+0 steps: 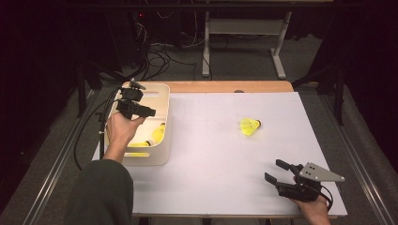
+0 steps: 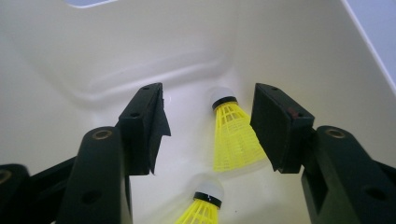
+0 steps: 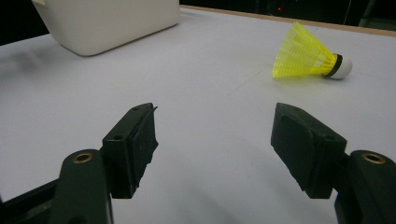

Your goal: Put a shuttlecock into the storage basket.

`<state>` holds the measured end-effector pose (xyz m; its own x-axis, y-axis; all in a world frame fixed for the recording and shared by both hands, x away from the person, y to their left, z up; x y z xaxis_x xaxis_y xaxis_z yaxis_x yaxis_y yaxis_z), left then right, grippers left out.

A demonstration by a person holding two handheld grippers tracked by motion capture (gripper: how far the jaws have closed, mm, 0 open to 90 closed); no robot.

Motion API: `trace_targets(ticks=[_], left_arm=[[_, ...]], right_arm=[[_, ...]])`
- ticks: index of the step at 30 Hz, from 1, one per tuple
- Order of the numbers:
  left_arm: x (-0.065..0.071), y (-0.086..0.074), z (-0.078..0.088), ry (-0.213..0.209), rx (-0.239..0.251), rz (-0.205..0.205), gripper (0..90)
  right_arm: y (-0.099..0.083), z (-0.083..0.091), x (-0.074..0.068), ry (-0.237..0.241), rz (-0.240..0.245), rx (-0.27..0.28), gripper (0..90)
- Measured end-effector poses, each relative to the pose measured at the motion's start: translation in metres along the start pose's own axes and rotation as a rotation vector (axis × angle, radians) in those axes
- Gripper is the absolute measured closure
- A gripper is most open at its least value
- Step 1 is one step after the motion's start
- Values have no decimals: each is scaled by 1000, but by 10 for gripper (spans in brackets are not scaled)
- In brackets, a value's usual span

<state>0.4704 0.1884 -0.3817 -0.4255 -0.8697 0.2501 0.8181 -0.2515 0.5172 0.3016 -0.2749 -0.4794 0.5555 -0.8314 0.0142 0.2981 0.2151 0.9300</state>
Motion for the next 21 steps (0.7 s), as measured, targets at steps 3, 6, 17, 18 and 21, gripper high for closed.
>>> trace_targets(ticks=[3, 6, 17, 18, 21], left_arm=[[2, 0, 1, -1, 7, -4, 440], [6, 1, 2, -5, 10, -15, 437], [16, 1, 7, -19, 26, -41, 406], [16, 1, 8, -20, 26, -43, 403], [17, 1, 10, -23, 31, -46, 397]], right_arm=[[0, 0, 0, 3, 0, 1, 317], [0, 0, 0, -2, -2, 4, 317], [0, 0, 0, 2, -3, 5, 317], [0, 0, 0, 2, -2, 6, 317], [0, 0, 0, 2, -7, 6, 317]])
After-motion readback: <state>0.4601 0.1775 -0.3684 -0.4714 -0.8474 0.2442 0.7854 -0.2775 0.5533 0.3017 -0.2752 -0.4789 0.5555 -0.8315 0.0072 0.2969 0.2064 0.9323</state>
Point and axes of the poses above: each handheld gripper's, and its own axes: z roughly backward along the jaws, y roughly out of its top, x roughly to its right, the point moved 5 cm from there along -z, roughly forward along the jaws, and after that the axes turned 11 degrees about -y, right-handed, at the moved point
